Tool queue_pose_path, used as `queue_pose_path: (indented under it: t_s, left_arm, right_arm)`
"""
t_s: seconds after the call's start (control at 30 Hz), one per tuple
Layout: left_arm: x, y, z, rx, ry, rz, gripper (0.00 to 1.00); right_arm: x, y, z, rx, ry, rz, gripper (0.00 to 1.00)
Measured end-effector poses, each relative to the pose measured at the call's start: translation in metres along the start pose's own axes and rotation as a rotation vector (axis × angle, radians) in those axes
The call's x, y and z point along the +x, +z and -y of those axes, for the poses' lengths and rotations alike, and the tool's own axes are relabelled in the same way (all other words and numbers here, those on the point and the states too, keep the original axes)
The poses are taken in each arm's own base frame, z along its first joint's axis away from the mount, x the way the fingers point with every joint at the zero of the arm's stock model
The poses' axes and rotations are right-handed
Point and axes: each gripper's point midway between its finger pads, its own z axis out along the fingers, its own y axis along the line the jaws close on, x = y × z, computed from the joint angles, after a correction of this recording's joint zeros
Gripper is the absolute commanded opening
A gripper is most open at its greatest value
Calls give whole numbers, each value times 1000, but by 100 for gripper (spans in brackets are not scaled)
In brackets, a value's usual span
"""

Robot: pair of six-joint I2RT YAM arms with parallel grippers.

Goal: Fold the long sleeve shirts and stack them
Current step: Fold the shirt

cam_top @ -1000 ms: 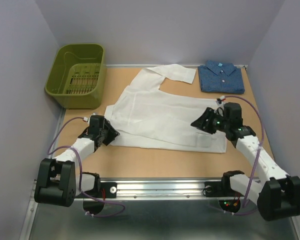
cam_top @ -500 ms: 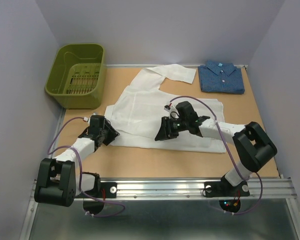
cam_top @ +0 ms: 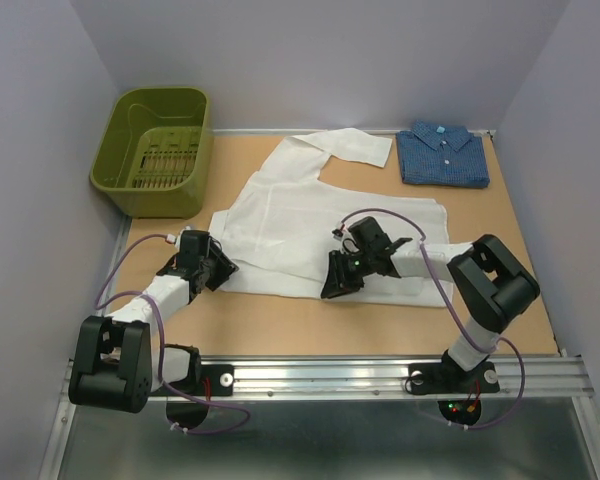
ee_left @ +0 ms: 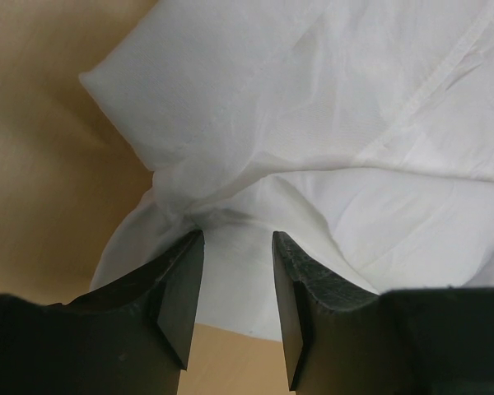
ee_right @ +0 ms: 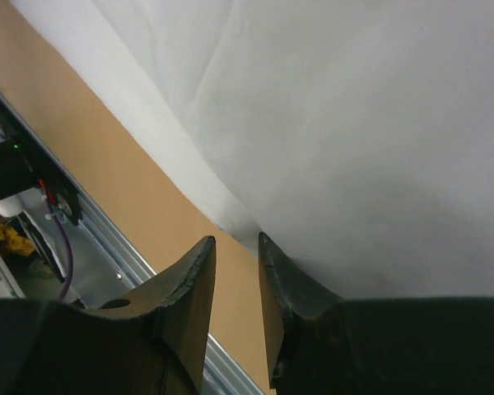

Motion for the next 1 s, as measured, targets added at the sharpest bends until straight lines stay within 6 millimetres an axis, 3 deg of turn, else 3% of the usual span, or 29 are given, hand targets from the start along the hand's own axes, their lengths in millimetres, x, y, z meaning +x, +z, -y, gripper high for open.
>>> queue_pose_path:
  t_s: [0.23,0.57,1.0]
  left_arm:
    - [-2,0,-2,-6,-9,6,50]
    - [-5,0,-4,-14,-19,12,50]
    - [-10,-5,-9,-39,-26,35,50]
  right_arm:
    - [8,-24,30,199,42,32,32]
    - [9,-92,106,518,252,121,30]
    - [22,-117,133,735,333,33,32]
